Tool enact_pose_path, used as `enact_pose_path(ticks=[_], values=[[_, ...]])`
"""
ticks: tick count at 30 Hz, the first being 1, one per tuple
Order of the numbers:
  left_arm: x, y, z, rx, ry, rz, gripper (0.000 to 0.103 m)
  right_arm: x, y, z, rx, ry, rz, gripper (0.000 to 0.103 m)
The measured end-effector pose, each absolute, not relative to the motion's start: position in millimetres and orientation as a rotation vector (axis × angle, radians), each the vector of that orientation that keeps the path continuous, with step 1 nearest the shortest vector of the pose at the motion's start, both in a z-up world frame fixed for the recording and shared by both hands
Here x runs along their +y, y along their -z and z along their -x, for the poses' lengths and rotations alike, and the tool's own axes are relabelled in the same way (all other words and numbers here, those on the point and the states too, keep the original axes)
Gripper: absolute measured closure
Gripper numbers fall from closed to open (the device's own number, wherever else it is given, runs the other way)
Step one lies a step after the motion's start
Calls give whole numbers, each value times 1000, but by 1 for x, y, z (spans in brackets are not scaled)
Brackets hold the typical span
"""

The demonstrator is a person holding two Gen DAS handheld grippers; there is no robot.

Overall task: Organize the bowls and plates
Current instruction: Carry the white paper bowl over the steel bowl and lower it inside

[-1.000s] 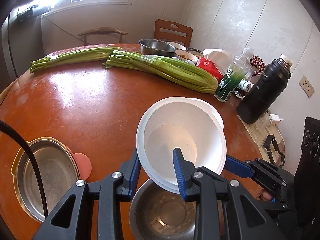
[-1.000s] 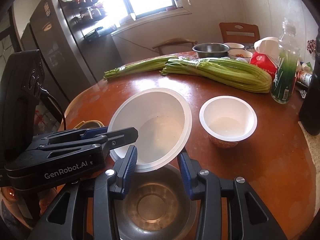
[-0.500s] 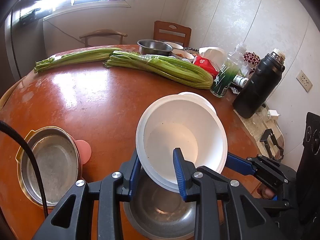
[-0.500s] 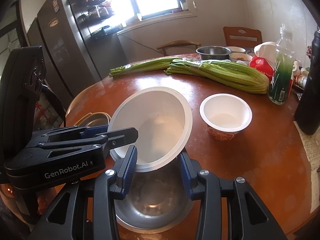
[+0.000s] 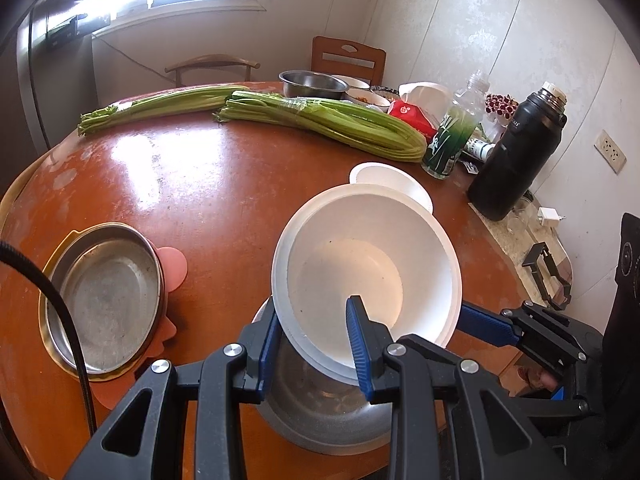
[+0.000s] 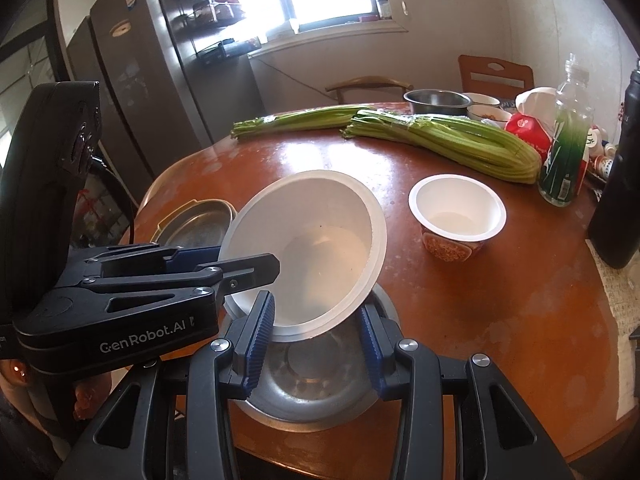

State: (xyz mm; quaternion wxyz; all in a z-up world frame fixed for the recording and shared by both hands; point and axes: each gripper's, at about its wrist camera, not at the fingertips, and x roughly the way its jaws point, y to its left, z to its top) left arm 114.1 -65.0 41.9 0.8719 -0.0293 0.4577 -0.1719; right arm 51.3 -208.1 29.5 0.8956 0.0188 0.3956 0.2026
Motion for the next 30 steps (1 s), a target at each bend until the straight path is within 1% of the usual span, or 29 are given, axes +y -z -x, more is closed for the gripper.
enact_pose_path(ticks=[30], values=[[-66, 3, -107, 1082, 362, 66, 71, -208, 12, -47, 966, -446, -48, 59]])
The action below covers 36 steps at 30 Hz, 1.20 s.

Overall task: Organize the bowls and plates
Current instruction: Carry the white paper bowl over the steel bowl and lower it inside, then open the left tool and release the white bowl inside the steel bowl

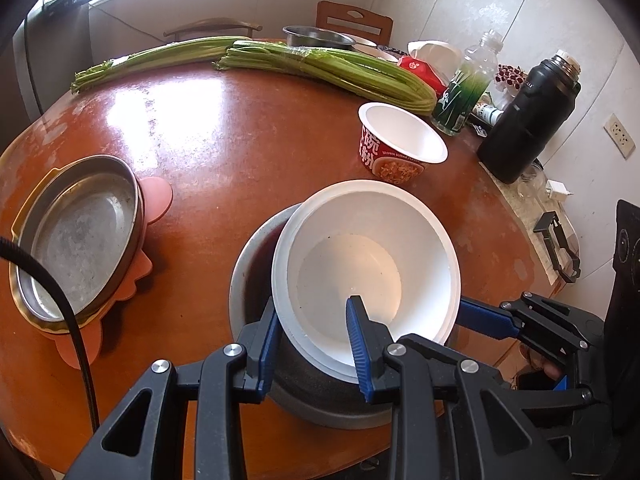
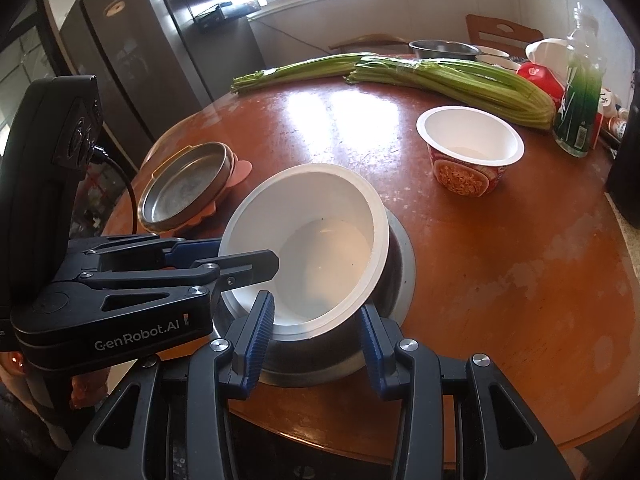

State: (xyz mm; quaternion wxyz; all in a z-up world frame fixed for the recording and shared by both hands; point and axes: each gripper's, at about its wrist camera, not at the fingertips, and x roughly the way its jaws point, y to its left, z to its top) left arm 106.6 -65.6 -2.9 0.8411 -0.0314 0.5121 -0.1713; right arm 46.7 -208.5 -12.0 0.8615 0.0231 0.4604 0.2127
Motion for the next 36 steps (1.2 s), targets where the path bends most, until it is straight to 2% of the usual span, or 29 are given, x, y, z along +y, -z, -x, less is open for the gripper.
enact_pose_path(ticks=[36], values=[[-62, -3, -102, 1071, 367, 58, 70, -205, 10, -49, 985, -467, -40, 58]])
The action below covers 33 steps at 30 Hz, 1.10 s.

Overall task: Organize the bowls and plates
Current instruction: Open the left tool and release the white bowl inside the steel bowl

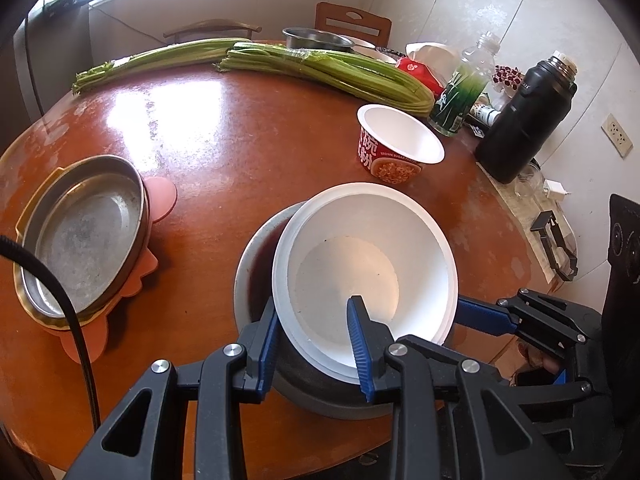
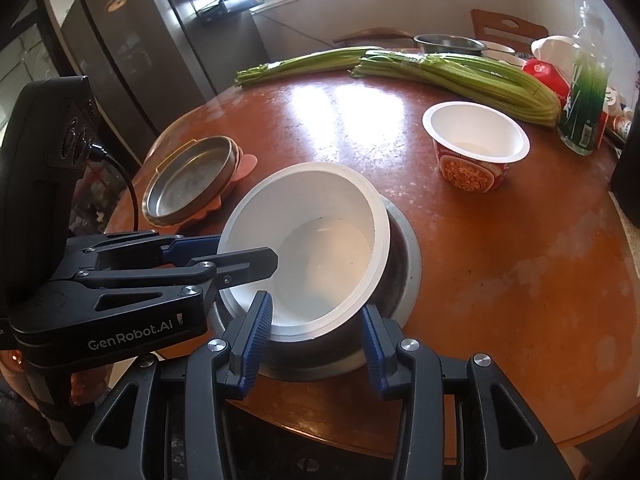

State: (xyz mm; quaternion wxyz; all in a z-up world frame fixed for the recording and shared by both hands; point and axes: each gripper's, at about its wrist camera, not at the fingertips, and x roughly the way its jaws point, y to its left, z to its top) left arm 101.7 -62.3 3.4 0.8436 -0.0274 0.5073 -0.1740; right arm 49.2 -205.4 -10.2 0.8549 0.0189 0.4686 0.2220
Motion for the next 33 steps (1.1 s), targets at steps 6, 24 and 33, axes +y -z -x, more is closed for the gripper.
enact_pose_path(ticks=[6, 24, 33], values=[[-61, 3, -103, 1099, 370, 69, 70, -205, 16, -51, 1017, -465, -50, 58], [-52, -1, -102, 1075, 367, 93, 70, -207, 12, -48, 1011, -450, -31, 58], [-46, -11, -98, 1035, 347, 108, 70, -212, 6, -46, 977, -401, 9, 57]])
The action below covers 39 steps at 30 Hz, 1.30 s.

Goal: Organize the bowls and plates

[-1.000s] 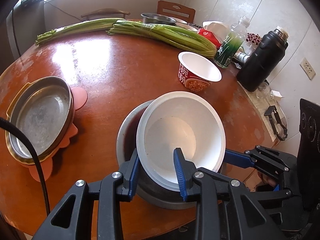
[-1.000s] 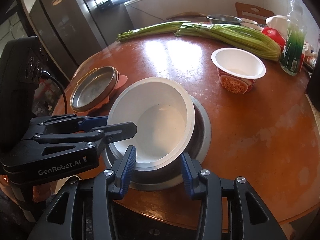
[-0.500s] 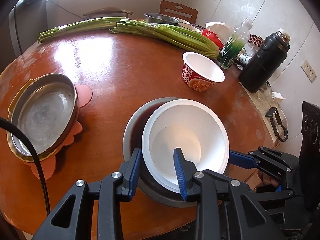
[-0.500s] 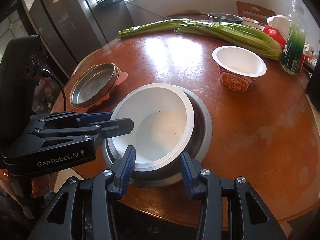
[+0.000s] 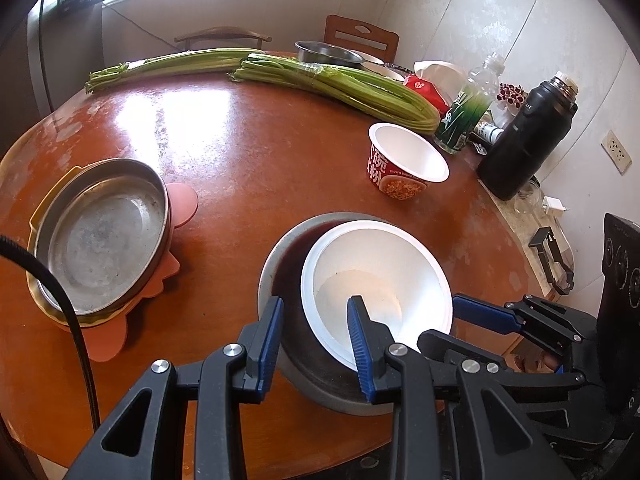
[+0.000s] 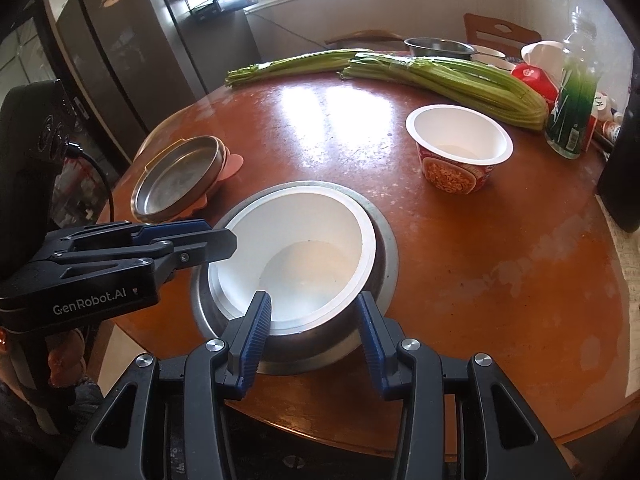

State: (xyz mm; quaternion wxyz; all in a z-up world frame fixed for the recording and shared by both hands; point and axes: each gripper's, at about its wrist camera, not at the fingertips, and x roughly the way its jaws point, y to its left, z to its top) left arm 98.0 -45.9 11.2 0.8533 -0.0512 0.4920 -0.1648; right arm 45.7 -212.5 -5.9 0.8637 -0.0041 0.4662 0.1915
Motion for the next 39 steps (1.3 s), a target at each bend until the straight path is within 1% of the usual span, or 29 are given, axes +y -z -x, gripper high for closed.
enact_pose_path(ticks=[7, 18, 31, 39], values=[[-48, -21, -99, 1003, 345, 105, 70, -225, 0, -49, 950, -396, -27, 57], [-76, -41, -117, 956, 395, 61, 70, -256, -11, -64, 912, -326, -57, 57], [-122, -48, -170, 963, 467, -3, 70, -287, -22, -102, 889, -235, -90, 57], [-139, -41, -207, 998, 499, -15, 70, -310, -12, -142, 905, -167, -144, 57]])
